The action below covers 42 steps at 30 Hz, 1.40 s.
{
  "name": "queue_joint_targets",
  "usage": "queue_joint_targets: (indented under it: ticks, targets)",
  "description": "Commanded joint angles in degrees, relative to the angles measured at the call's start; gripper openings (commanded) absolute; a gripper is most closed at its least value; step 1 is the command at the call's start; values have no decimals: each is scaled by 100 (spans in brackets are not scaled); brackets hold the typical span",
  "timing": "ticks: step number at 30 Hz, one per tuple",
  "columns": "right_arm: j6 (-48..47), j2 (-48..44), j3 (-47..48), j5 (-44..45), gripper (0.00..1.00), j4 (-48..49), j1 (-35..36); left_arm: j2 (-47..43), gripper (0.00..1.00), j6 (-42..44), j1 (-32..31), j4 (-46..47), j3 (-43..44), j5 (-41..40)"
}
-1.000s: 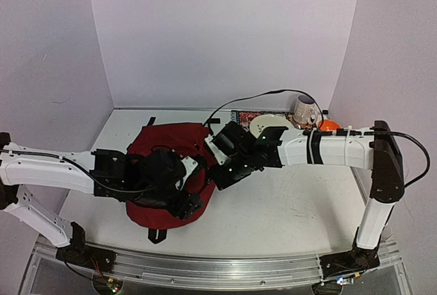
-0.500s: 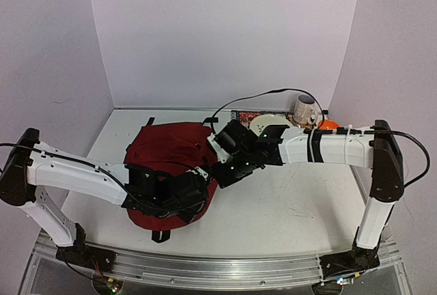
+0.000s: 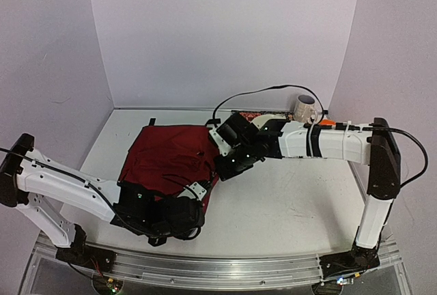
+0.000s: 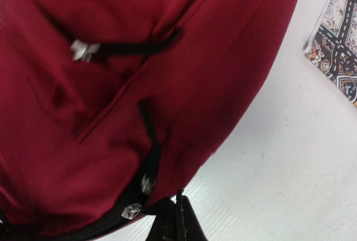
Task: Pack the student bag
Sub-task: Zip the student bag into the largest pocket of the bag, then reset both arms
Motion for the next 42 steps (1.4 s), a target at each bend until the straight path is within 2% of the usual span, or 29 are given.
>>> queue_joint_targets:
  ticks: [1, 5, 12, 16, 18, 24, 25, 29, 32, 36, 39, 42]
  targets:
    - [-180, 228, 550, 348, 0, -17, -412, -382, 0, -432, -410, -85, -253, 356]
    - [-288, 445, 825, 293, 0, -19, -613, -467, 0, -518, -456, -84, -243, 290]
    - [-496, 696, 1263, 137, 0, -17, -677, -132, 0, -395, -416, 124, 336, -416]
    - [-524, 593, 1198, 139, 1, -14, -686, 234, 10, -129, -165, 458, 617, -408]
    - [-525, 464, 1087, 189, 9, -13, -693, 356, 15, -18, 17, 618, 743, -263]
    - [-518, -102, 594, 510, 41, -9, -795, 440, 31, 465, 381, 926, 1061, -60]
    - [-507, -203, 504, 547, 44, -8, -832, 413, 36, 510, 445, 945, 1105, -35]
    - [-473, -632, 232, 803, 63, -14, -1061, 215, 68, 743, 860, 974, 1249, 32]
    - [-398, -938, 58, 1101, 75, -17, -1287, -102, 83, 845, 1333, 972, 1254, 140]
    - [-163, -1399, -237, 1687, 89, -3, -1713, -691, 97, 853, 2443, 974, 1123, 491]
    - [-5, -1775, -575, 2034, 98, 145, -2063, -1131, 99, 835, 3300, 975, 1016, 882]
    - [46, -2230, -943, 2145, 98, 441, -2489, -1352, 99, 704, 4509, 1010, 895, 1618]
